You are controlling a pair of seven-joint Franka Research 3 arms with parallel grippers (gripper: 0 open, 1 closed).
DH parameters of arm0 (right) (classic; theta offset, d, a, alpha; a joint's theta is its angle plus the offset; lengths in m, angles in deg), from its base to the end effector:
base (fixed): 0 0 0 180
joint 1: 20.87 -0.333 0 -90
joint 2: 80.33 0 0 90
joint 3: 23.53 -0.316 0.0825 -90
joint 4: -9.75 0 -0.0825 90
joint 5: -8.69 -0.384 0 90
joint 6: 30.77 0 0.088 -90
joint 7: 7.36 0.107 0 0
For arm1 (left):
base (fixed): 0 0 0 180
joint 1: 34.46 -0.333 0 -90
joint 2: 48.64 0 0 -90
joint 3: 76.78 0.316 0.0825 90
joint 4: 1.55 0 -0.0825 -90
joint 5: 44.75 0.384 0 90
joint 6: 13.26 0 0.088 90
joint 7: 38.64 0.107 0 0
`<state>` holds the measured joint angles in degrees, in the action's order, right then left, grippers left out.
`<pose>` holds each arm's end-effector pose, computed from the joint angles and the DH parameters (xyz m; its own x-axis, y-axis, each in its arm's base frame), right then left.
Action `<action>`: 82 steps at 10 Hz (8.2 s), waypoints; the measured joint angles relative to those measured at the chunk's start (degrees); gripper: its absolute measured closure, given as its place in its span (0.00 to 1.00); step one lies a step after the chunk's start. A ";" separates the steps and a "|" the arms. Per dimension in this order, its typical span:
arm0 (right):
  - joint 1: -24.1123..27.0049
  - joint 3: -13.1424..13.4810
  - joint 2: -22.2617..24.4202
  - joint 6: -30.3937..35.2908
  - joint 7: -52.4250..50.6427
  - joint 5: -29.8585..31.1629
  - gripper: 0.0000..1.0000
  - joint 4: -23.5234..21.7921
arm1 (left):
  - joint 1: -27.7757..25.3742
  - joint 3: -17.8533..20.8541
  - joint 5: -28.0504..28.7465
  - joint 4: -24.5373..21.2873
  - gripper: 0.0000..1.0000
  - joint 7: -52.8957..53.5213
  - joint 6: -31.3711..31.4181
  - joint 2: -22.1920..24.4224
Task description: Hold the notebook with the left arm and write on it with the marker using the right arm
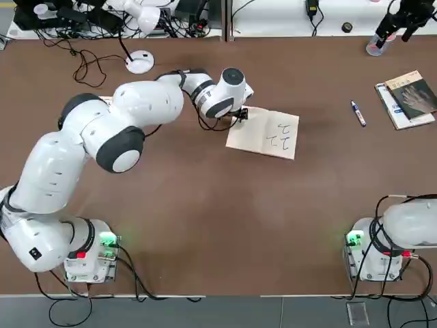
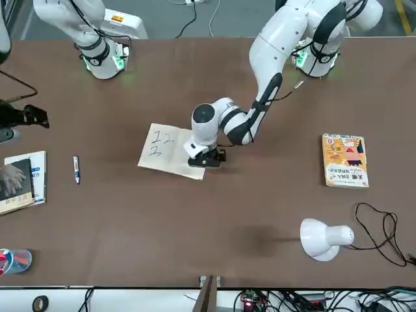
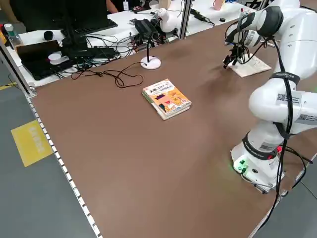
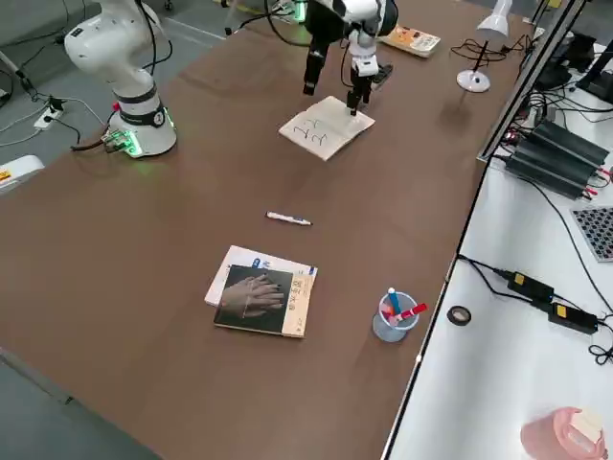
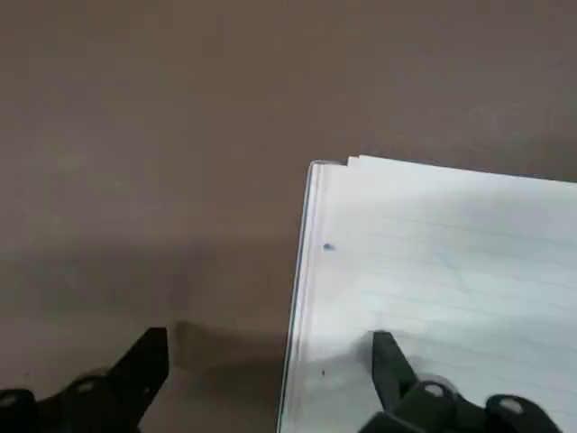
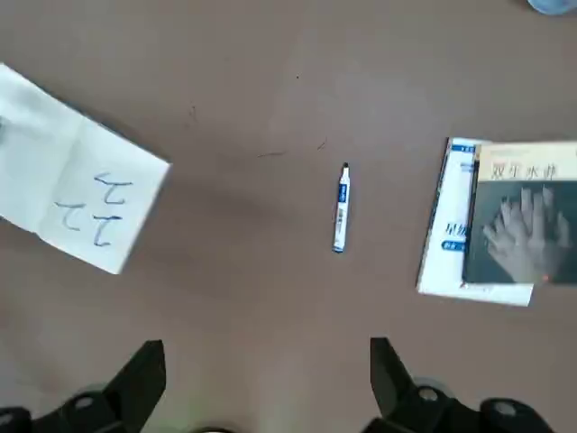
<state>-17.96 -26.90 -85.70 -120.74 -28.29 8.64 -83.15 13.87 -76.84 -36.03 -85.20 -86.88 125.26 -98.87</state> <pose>0.5752 0.0034 0.5478 0.9215 0.3651 -0.1324 0.3606 -0.9309 -0.0575 0.4828 -0.5423 0.1655 0.9851 -0.1121 0.1307 -0.1109 -0.9937 -0.0165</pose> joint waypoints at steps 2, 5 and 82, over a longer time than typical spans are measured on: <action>2.47 0.05 -3.16 -3.60 -8.95 0.00 0.00 -0.09 | 0.00 0.00 0.00 0.01 0.00 0.04 0.00 -0.01; 4.66 0.11 -7.77 -11.41 -18.45 0.10 0.00 -1.32 | 0.00 0.06 0.00 0.05 0.00 0.06 0.00 -0.03; 4.80 -4.23 -18.63 -31.10 16.76 -16.99 0.83 -20.13 | 0.18 0.08 1.36 0.50 0.00 0.97 1.10 -0.88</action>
<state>-13.16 -31.13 -104.33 -151.84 -11.53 -8.35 -103.28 14.05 -76.75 -34.67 -84.70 -85.91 126.36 -99.75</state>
